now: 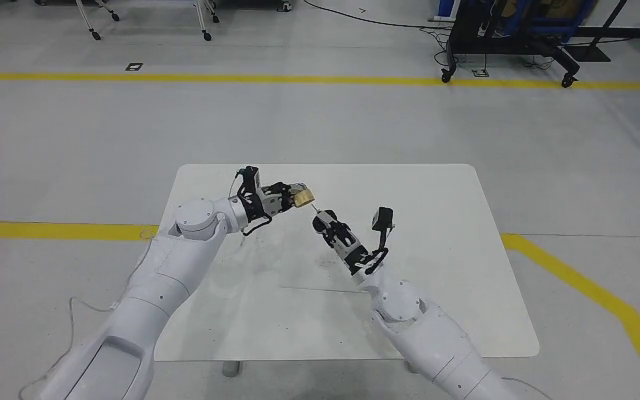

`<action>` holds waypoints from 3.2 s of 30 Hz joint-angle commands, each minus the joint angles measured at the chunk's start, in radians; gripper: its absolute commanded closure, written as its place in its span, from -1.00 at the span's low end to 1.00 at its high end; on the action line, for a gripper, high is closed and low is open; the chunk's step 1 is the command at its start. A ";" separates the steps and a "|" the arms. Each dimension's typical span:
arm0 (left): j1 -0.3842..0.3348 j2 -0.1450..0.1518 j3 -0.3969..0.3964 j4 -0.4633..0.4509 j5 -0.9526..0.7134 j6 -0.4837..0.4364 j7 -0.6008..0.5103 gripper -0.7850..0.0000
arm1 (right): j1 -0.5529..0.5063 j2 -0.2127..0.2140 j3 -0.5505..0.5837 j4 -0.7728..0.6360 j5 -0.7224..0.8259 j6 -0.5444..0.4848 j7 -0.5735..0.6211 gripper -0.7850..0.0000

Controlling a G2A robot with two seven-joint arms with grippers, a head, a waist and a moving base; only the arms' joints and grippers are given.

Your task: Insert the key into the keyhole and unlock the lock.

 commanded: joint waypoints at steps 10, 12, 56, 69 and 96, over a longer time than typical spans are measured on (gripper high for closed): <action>0.034 0.006 -0.028 -0.060 0.070 0.013 0.054 1.00 | 0.002 -0.023 -0.021 0.008 -0.078 0.039 -0.058 1.00; 0.039 0.007 -0.032 -0.069 0.084 0.012 0.063 1.00 | 0.001 -0.027 -0.021 0.008 -0.077 0.043 -0.061 1.00; 0.100 0.002 -0.101 -0.151 0.205 0.021 0.108 1.00 | -0.031 -0.080 0.025 0.004 -0.150 0.086 -0.093 1.00; 0.107 -0.001 -0.113 -0.159 0.229 0.021 0.105 1.00 | -0.046 -0.088 0.049 -0.013 -0.153 0.091 -0.062 1.00; 0.117 -0.006 -0.138 -0.167 0.265 0.018 0.085 1.00 | -0.060 -0.106 0.070 -0.014 -0.185 0.103 -0.030 1.00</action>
